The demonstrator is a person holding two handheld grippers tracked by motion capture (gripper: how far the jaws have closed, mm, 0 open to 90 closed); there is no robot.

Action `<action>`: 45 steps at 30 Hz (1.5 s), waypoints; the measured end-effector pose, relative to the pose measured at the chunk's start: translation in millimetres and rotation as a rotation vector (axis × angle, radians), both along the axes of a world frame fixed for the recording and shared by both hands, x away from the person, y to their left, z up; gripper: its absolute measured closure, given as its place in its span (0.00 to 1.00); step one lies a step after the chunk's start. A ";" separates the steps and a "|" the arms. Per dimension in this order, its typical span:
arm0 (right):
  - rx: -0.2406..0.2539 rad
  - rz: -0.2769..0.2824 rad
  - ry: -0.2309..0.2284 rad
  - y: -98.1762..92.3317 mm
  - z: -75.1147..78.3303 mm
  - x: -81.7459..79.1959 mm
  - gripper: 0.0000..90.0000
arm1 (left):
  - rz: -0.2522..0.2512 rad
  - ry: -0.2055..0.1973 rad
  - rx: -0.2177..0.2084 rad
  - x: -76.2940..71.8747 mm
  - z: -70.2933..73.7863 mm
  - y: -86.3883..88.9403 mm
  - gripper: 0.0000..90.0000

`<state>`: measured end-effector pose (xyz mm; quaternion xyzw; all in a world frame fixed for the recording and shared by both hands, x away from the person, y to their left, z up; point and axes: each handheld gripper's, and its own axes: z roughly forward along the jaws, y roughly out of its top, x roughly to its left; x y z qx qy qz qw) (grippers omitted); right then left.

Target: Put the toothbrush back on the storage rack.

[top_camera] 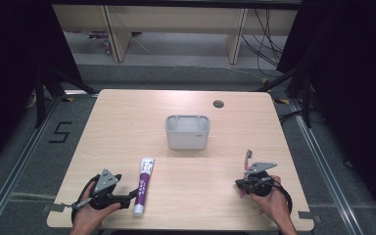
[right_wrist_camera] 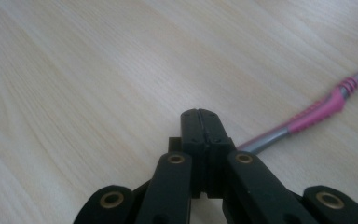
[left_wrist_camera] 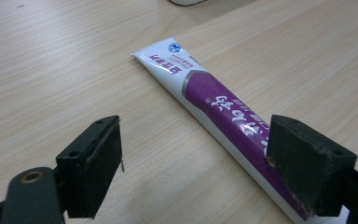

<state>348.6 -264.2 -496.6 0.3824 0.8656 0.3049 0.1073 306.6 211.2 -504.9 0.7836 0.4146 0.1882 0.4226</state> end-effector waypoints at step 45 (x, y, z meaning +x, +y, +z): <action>-0.149 -0.153 0.137 -8.1 18.3 42.1 0.73 | 0.007 0.003 0.012 1.8 -0.8 1.5 0.20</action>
